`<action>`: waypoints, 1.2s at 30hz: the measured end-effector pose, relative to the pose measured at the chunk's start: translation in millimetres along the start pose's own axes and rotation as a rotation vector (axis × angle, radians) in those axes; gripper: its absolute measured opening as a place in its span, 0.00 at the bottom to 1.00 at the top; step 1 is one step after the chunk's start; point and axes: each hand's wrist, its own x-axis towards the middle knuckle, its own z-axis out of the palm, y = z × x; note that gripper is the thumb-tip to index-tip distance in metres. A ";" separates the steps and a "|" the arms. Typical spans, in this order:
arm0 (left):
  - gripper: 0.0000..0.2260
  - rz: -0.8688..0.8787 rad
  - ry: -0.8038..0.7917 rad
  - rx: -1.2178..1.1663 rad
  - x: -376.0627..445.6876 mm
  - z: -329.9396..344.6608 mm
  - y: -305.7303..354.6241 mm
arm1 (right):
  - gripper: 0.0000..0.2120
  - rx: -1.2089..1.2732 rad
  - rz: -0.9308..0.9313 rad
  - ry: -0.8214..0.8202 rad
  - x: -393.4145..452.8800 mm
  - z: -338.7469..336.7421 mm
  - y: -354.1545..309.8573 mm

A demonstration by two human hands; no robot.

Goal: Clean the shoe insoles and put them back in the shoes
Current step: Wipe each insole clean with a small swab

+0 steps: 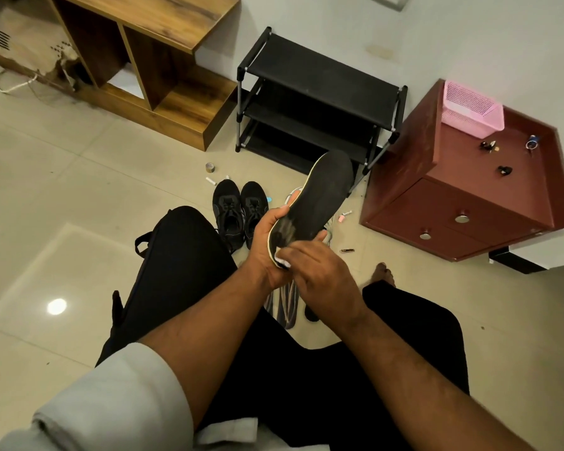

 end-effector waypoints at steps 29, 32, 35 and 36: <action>0.17 0.021 -0.041 0.166 -8.1 4.8 -4.0 | 0.15 -0.166 0.273 -0.101 27.5 -24.8 57.7; 0.18 0.034 -0.061 0.126 -8.9 4.2 -3.1 | 0.16 -0.071 0.279 -0.039 19.1 -17.2 43.6; 0.19 0.043 -0.061 -0.021 -4.0 2.7 0.1 | 0.10 -0.005 0.214 0.006 2.1 -6.1 16.4; 0.21 0.048 -0.047 -0.043 -2.0 2.5 0.9 | 0.09 0.001 0.185 0.016 -2.1 -2.6 12.1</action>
